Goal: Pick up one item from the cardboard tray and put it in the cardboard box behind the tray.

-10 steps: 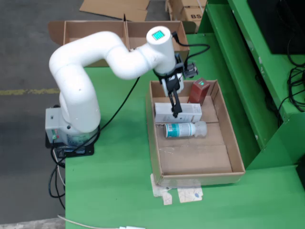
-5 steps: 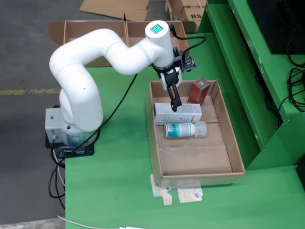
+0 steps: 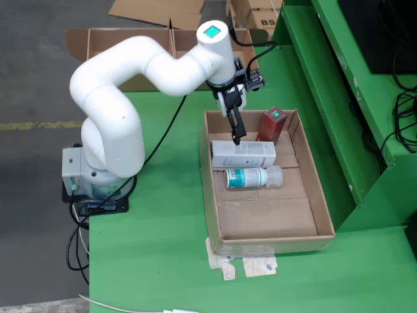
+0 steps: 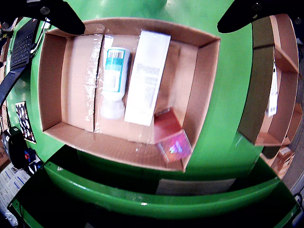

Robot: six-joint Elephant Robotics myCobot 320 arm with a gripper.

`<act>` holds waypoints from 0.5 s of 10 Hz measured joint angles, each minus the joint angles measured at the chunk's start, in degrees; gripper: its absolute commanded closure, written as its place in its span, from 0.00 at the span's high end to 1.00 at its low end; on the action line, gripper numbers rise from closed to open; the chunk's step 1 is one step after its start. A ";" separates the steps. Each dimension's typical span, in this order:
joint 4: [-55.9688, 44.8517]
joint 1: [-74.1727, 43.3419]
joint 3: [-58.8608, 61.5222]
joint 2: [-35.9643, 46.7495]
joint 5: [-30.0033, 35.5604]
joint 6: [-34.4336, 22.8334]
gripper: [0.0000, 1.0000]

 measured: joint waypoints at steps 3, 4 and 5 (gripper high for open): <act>-0.97 0.18 4.48 -3.34 -0.62 1.06 1.00; -1.05 0.18 5.01 -3.42 -0.62 1.06 1.00; -2.28 -1.05 7.56 -5.61 -0.53 1.06 1.00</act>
